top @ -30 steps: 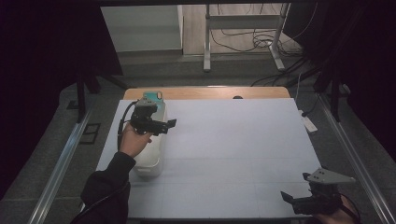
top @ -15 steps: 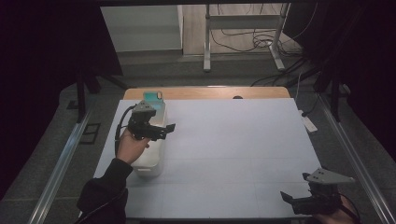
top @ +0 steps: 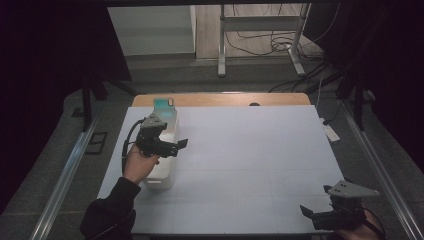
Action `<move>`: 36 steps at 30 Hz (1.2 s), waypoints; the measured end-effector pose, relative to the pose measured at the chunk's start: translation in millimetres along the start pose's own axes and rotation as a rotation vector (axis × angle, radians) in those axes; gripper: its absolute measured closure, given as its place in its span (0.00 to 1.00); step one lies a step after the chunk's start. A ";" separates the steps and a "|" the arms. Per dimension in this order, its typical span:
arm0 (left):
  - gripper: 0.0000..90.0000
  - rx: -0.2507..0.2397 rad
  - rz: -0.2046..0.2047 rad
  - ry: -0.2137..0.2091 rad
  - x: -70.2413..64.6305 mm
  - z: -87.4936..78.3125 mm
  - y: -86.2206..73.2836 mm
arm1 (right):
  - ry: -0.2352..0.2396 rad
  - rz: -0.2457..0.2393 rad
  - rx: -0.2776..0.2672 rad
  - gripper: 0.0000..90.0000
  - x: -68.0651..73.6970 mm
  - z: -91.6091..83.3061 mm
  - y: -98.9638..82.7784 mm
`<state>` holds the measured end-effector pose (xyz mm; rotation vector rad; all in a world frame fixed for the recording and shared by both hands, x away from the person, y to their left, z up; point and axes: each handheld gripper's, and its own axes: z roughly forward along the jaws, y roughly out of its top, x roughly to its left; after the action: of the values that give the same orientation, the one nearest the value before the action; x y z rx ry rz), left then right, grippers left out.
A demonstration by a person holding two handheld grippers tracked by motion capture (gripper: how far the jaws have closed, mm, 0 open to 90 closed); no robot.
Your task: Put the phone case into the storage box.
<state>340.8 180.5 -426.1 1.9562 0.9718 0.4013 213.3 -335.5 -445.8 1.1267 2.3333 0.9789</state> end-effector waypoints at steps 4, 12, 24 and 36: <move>0.01 0.003 0.004 0.001 -2.7 -0.8 -4.0 | 0.000 -0.001 0.000 0.00 0.2 0.0 0.0; 0.01 -0.014 0.000 -0.002 -8.8 -4.8 -11.2 | 0.003 -0.005 0.000 0.00 0.3 -0.1 0.0; 0.00 0.000 0.018 0.007 -18.6 -9.5 -18.7 | 0.006 -0.010 0.001 0.00 0.8 -0.1 0.0; 0.00 -0.001 -0.007 0.007 -26.0 -19.2 -26.5 | 0.009 -0.012 -0.002 0.00 0.7 -0.4 -0.1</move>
<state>300.0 179.6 -435.0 1.9512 0.9821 0.4055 212.6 -335.2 -445.7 1.1088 2.3424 0.9844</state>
